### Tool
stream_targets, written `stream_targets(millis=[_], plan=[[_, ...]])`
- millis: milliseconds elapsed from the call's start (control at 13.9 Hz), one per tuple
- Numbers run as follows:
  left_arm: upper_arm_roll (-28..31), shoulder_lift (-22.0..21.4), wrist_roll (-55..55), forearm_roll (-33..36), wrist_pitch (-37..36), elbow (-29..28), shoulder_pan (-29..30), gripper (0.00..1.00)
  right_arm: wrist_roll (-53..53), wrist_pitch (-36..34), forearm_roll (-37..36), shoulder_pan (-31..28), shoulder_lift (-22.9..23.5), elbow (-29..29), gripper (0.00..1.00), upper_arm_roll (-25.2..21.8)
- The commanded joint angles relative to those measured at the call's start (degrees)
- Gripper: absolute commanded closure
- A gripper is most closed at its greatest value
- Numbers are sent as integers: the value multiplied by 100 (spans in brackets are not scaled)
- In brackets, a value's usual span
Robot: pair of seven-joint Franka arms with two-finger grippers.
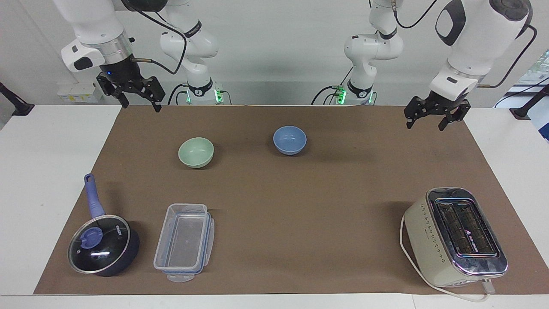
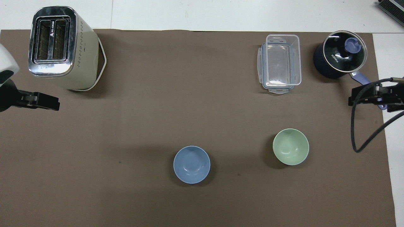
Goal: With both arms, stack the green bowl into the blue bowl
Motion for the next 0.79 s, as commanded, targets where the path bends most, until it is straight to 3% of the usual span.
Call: stream_targets(millis=[0, 721], plan=[[-52, 218, -30, 83, -499, 667, 28, 0, -154, 36, 98, -65, -109, -134, 0, 15], [-25, 87, -93, 83, -588, 563, 195, 0, -154, 36, 107, -65, -109, -125, 0, 6]])
